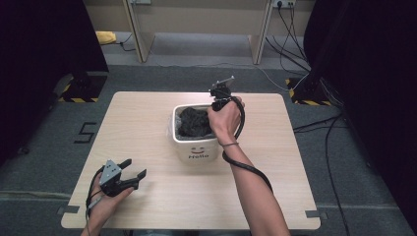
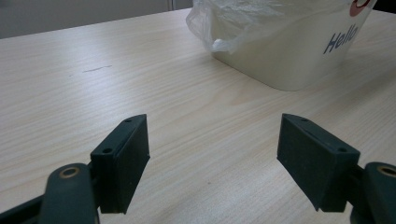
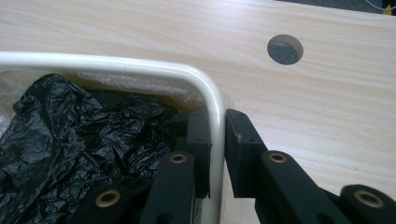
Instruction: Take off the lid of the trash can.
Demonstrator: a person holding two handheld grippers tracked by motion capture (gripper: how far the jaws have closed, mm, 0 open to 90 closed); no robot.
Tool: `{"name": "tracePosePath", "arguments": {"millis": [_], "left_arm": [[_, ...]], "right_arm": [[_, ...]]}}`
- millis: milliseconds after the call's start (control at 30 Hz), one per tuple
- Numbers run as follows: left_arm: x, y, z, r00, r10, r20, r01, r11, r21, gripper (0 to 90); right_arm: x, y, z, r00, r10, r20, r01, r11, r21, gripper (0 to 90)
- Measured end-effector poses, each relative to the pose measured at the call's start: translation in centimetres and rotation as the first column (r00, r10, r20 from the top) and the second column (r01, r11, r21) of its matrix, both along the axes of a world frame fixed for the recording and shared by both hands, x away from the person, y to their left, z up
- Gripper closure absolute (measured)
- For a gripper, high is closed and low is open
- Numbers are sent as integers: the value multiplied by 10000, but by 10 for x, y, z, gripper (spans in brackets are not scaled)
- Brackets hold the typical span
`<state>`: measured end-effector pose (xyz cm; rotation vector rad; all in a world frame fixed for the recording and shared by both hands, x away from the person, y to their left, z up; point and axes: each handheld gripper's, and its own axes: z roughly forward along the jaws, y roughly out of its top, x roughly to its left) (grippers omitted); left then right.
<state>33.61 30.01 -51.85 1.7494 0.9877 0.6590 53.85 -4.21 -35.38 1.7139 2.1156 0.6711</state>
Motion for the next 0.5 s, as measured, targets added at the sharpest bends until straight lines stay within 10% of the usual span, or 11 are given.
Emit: {"name": "tracePosePath", "arguments": {"millis": [500], "left_arm": [[0,0,0,10000,20,-6,-20,10000,-68,248]], "right_arm": [[-4,-10,20,9999,-112,-60,116,9976,684,815]]}}
